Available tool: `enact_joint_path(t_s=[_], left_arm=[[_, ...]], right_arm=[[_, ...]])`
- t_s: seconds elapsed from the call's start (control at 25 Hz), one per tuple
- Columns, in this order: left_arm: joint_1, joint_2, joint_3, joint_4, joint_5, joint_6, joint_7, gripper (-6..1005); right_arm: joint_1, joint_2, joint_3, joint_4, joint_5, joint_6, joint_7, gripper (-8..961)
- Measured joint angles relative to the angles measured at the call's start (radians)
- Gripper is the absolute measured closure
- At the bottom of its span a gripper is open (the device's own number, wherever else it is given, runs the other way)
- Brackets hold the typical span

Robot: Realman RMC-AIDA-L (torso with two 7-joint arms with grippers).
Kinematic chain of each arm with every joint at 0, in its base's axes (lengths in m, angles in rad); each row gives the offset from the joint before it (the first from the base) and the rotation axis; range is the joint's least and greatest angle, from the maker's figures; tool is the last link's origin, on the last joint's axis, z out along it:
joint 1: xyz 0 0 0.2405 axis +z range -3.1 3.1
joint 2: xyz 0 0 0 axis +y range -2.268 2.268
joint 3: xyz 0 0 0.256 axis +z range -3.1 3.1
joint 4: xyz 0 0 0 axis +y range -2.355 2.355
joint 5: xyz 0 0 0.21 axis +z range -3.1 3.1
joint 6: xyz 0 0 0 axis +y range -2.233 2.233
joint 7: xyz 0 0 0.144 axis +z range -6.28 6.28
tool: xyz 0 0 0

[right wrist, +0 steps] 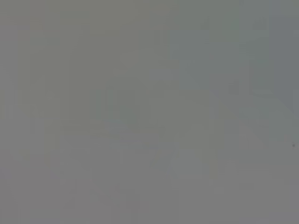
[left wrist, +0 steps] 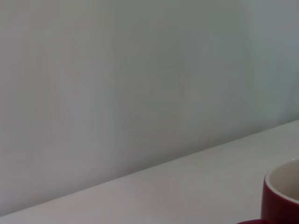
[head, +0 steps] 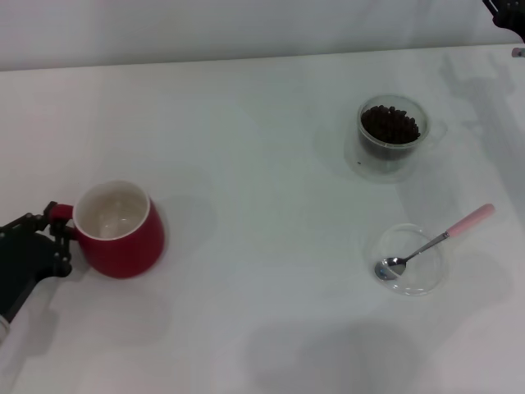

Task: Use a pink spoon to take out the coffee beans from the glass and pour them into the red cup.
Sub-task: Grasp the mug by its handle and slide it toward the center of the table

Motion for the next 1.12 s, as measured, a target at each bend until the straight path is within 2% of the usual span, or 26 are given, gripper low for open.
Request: enact_joint_path(t_s=[0.36,1.12], left_arm=[[-0.012,0.0,0.001,0.06,0.009,-0.038,0.068,906],[-0.069,-0.007,0.002,0.159,0.203,-0.098,0.074,907]], right_arm=[[0.001,0.0,0.0,0.0,0.0,-0.001,0.0,106],[0.007,-0.003,0.005,0.0,0.0,-0.001,-0.001,109]])
